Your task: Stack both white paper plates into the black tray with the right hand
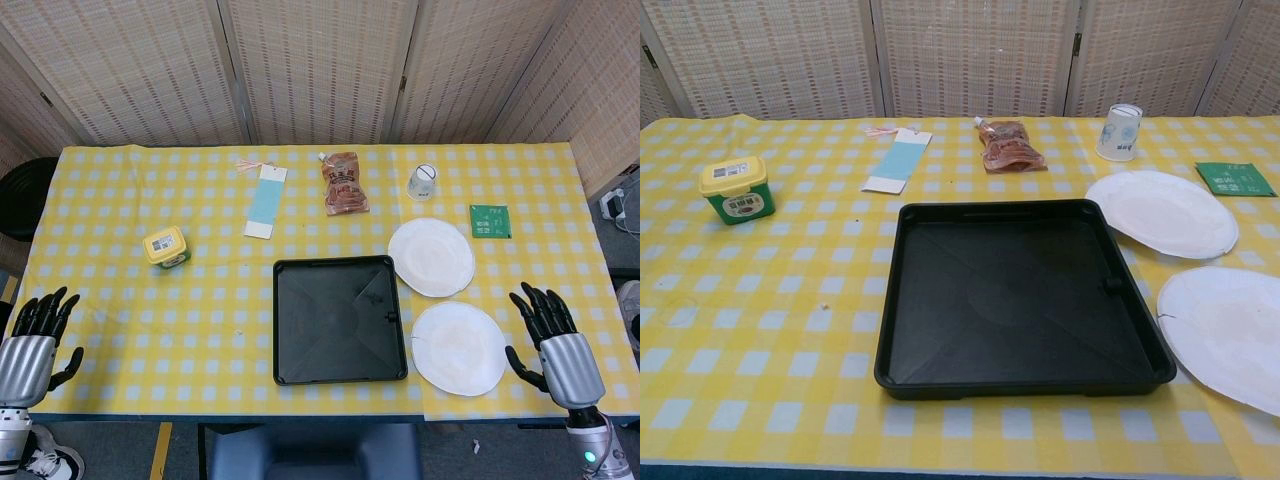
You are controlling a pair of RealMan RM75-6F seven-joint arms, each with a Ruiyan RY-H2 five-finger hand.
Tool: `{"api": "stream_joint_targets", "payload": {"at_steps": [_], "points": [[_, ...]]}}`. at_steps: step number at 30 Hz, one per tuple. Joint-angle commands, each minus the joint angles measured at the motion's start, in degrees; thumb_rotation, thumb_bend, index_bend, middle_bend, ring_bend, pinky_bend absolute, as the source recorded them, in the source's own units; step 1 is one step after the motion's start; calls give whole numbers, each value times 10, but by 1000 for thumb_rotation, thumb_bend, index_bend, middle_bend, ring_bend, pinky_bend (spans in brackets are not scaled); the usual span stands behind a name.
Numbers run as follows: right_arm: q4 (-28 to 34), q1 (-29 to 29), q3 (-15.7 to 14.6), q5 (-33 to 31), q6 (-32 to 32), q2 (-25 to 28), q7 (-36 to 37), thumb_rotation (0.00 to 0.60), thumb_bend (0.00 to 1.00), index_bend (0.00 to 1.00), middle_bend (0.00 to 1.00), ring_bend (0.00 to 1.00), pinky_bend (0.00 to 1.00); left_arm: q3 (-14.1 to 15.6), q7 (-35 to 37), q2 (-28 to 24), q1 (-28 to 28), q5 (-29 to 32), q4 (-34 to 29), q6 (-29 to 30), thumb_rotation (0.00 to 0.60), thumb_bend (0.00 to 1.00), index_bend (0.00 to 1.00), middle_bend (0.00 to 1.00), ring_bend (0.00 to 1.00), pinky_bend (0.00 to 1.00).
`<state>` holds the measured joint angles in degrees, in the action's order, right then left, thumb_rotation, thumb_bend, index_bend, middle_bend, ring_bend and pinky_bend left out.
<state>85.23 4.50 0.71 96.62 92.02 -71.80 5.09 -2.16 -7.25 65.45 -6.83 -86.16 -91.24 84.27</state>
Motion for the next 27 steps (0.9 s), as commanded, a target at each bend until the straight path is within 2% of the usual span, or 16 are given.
{"api": "stream_joint_targets", "payload": {"at_steps": [1, 7, 11, 17, 27], "points": [[-4, 0, 1, 1, 2, -3, 2, 600, 426, 0, 0, 0, 0, 0, 1, 0, 0, 2, 0, -2, 600, 463, 0, 0, 0, 0], [-5, -2, -5, 5, 0, -5, -6, 600, 425, 2, 0, 0, 0, -2, 4, 1, -5, 0, 0, -7, 600, 463, 0, 0, 0, 0], [-29, -3, -17, 31, 10, 1, -7, 600, 425, 93, 0, 0, 0, -2, 5, 2, -6, -7, -1, -3, 600, 463, 0, 0, 0, 0], [-154, -9, -38, 67, 47, -31, 72, 600, 425, 307, 0, 0, 0, 1, -2, 5, -7, -9, -1, -4, 600, 463, 0, 0, 0, 0], [-262, -20, -65, 72, 37, -42, 75, 600, 425, 455, 0, 0, 0, 5, -14, 7, -6, -14, -8, -2, 600, 464, 0, 0, 0, 0]]}}
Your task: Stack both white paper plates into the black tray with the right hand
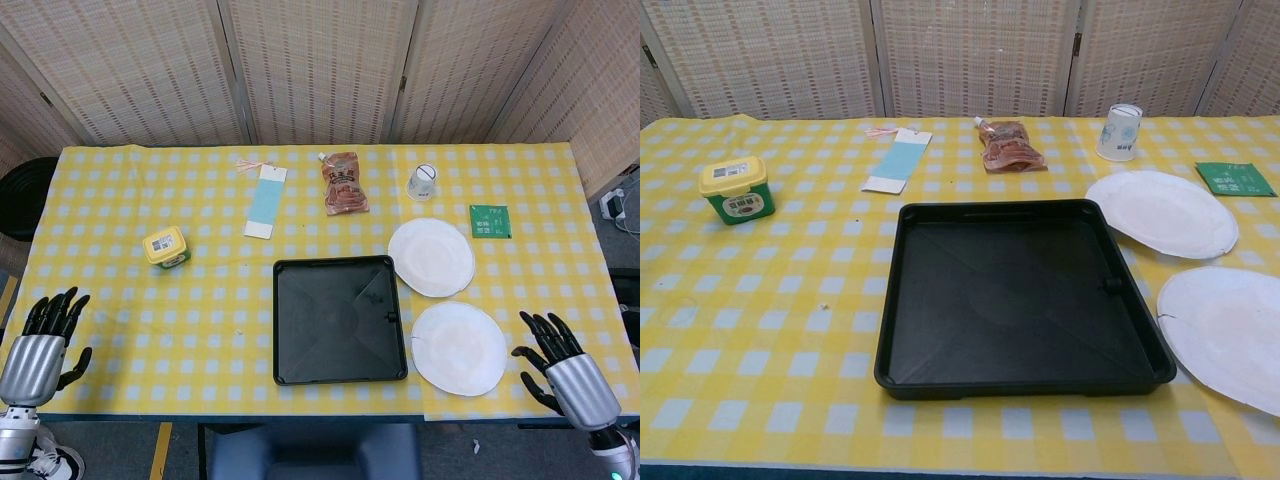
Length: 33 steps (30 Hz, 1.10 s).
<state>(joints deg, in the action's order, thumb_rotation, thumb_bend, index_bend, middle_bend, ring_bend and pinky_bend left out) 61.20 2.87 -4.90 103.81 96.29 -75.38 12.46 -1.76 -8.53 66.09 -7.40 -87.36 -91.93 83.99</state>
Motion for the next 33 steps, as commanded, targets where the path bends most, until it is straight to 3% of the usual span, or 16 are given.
{"api": "stream_joint_targets", "payload": {"at_steps": [1, 18, 33], "points": [[-31, -4, -10, -2, -10, -9, 2, 600, 425, 460, 0, 0, 0, 1, -2, 1, 0, -2, -1, 1, 600, 463, 0, 0, 0, 0], [-143, -2, -23, -43, -102, -68, 12, 600, 425, 461, 0, 0, 0, 2, -12, 8, -7, 8, 4, -19, 600, 463, 0, 0, 0, 0], [-236, 16, -13, -47, -106, -135, -30, 600, 425, 399, 0, 0, 0, 2, -19, 9, -7, 10, 1, -17, 600, 463, 0, 0, 0, 0]]}}
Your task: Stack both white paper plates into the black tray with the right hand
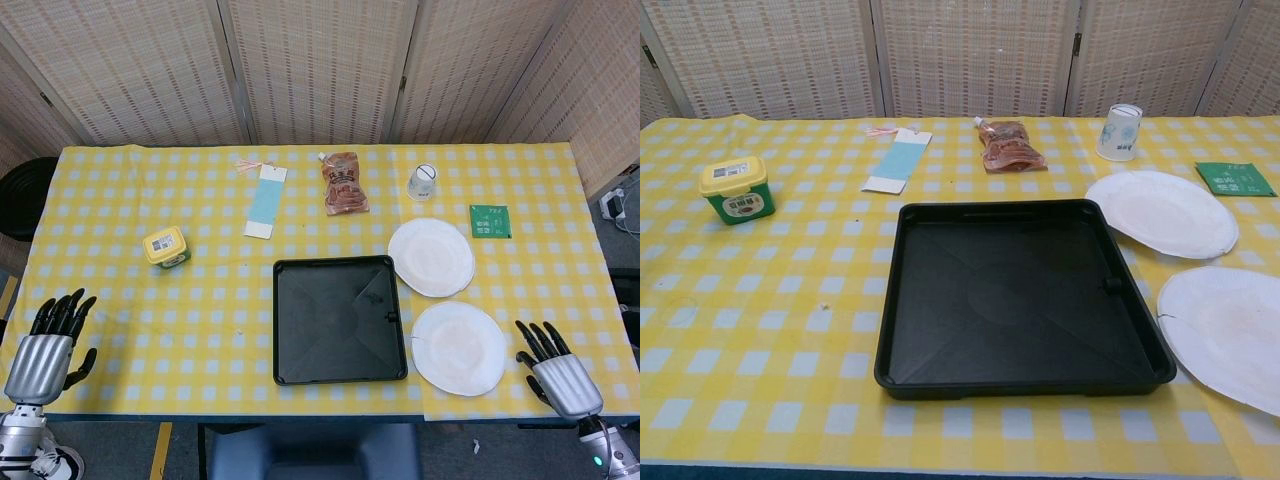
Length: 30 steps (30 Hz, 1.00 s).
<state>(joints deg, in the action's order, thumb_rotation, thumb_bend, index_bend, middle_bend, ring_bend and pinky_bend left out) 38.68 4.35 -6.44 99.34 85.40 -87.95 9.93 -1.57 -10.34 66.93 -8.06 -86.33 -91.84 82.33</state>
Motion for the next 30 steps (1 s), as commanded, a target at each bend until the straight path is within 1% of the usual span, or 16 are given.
{"api": "stream_joint_targets", "payload": {"at_steps": [1, 4, 8, 14, 17, 21, 30], "points": [[-18, 2, 4, -3, 6, -15, -5, 600, 425, 394, 0, 0, 0, 1, -2, 1, -1, -1, 0, -2, 600, 463, 0, 0, 0, 0], [-40, 4, 4, -2, 10, -30, -7, 600, 425, 376, 0, 0, 0, 2, -2, 2, -2, -2, 0, -4, 600, 464, 0, 0, 0, 0], [-72, 9, -3, 6, 8, -45, -10, 600, 425, 345, 0, 0, 0, 2, -2, 1, -1, -2, -1, -1, 600, 463, 0, 0, 0, 0], [-118, 14, -7, 11, 20, -70, -13, 600, 425, 333, 0, 0, 0, 2, -6, 2, -1, -1, -1, -1, 600, 463, 0, 0, 0, 0], [-132, 14, -6, 9, 23, -83, -15, 600, 425, 329, 0, 0, 0, 2, -7, 3, -2, 0, -1, -4, 600, 464, 0, 0, 0, 0], [-156, 17, -13, 16, 28, -97, -18, 600, 425, 329, 0, 0, 0, 2, -9, 4, -2, 2, -1, -4, 600, 463, 0, 0, 0, 0], [-182, 22, -20, 18, 29, -116, -11, 600, 425, 329, 0, 0, 0, 1, -12, 4, -2, 2, -1, -3, 600, 463, 0, 0, 0, 0]]}}
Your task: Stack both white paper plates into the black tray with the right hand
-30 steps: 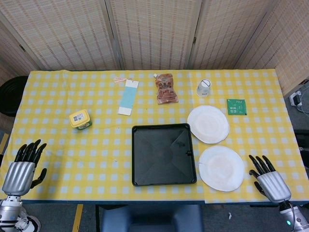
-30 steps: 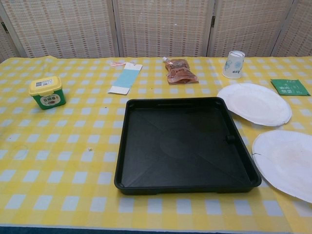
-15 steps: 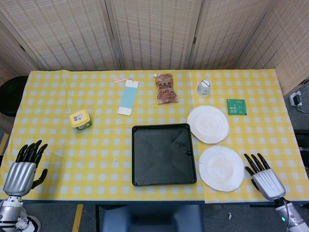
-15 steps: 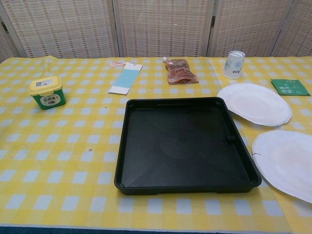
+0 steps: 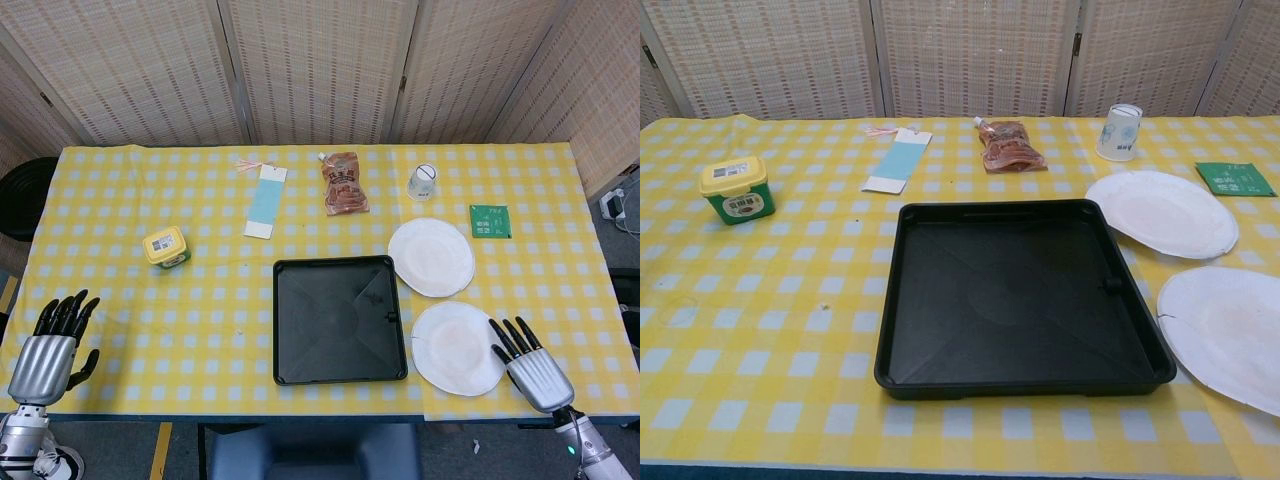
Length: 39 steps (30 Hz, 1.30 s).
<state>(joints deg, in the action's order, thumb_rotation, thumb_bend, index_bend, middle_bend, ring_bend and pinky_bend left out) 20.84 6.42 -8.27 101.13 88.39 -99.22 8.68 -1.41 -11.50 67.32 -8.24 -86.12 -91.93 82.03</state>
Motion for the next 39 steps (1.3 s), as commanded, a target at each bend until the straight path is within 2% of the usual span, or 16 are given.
{"api": "stream_joint_targets", "payload": {"at_steps": [1, 12, 18, 24, 39], "points": [[-5, 2, -2, 0, -1, -5, 2, 600, 425, 329, 0, 0, 0, 0, -1, 0, 0, 0, 1, 0, 600, 463, 0, 0, 0, 0], [-23, 8, -9, 4, 2, -27, 19, 600, 425, 337, 0, 0, 0, -1, -1, 0, 0, 1, 1, 1, 600, 463, 0, 0, 0, 0], [-31, 11, -10, 3, 7, -34, 28, 600, 425, 467, 6, 0, 0, -2, 1, 0, 0, 3, 2, 1, 600, 463, 0, 0, 0, 0], [-35, 13, -12, 4, 17, -38, 34, 600, 426, 577, 62, 2, 0, -2, 2, -1, 0, 2, 2, 3, 600, 463, 0, 0, 0, 0], [-44, 15, -7, 2, 72, -41, 56, 600, 428, 704, 172, 65, 0, -2, 8, -1, 0, 2, 4, 2, 600, 463, 0, 0, 0, 0]]}}
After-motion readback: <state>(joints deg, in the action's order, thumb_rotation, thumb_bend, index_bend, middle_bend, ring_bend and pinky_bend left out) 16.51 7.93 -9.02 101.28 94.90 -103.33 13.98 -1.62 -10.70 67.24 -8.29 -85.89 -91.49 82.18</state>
